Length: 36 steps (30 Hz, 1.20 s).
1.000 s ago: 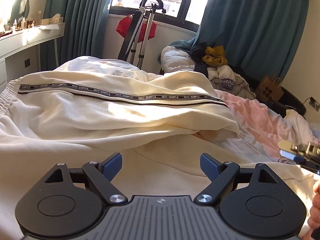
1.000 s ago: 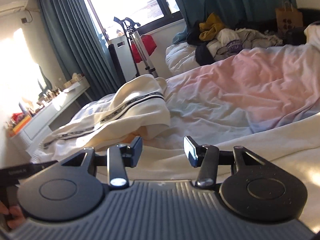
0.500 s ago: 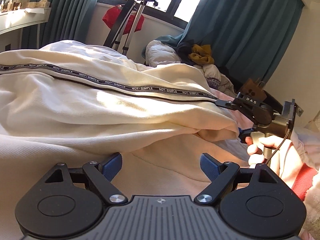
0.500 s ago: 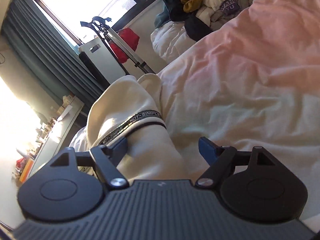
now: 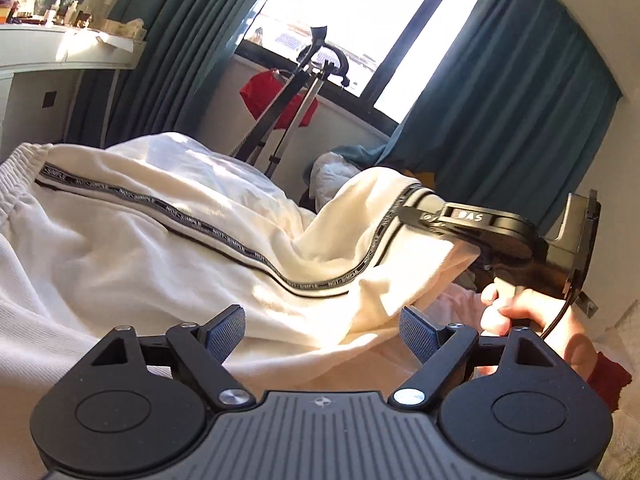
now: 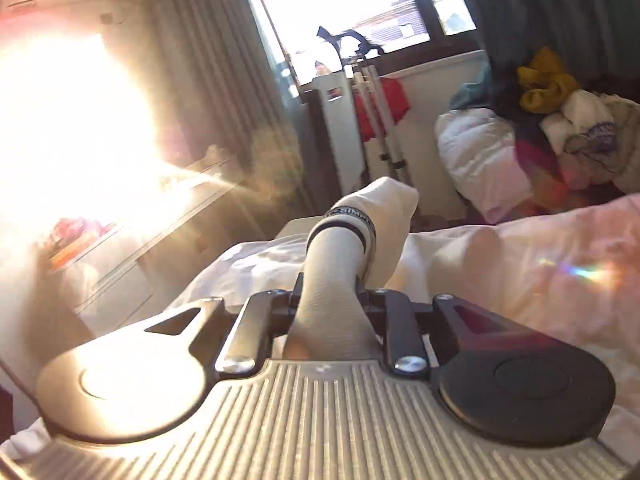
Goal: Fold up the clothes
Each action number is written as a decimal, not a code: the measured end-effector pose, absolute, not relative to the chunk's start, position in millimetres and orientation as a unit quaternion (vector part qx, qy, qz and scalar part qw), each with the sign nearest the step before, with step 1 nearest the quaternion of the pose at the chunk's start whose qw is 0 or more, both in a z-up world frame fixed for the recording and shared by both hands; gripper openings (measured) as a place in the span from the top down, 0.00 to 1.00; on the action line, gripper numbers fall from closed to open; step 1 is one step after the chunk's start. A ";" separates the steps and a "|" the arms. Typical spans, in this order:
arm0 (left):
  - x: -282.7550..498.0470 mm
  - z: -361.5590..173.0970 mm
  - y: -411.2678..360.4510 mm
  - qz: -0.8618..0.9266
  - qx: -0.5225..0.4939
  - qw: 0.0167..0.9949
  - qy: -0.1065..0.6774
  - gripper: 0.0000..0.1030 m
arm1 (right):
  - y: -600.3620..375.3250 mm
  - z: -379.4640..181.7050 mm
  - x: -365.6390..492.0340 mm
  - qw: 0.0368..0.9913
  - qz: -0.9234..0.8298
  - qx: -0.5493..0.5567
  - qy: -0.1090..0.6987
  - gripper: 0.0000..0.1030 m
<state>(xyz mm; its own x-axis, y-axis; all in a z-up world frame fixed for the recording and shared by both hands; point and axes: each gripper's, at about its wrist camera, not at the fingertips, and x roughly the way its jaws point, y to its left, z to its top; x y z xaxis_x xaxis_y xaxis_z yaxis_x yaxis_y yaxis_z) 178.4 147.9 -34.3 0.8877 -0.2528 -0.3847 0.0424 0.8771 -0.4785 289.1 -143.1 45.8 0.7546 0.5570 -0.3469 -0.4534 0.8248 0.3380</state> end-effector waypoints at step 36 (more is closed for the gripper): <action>172.9 -60.7 126.3 -0.057 -0.212 0.947 0.233 0.16 | -208.1 -79.3 364.7 0.815 0.123 0.464 0.323 0.23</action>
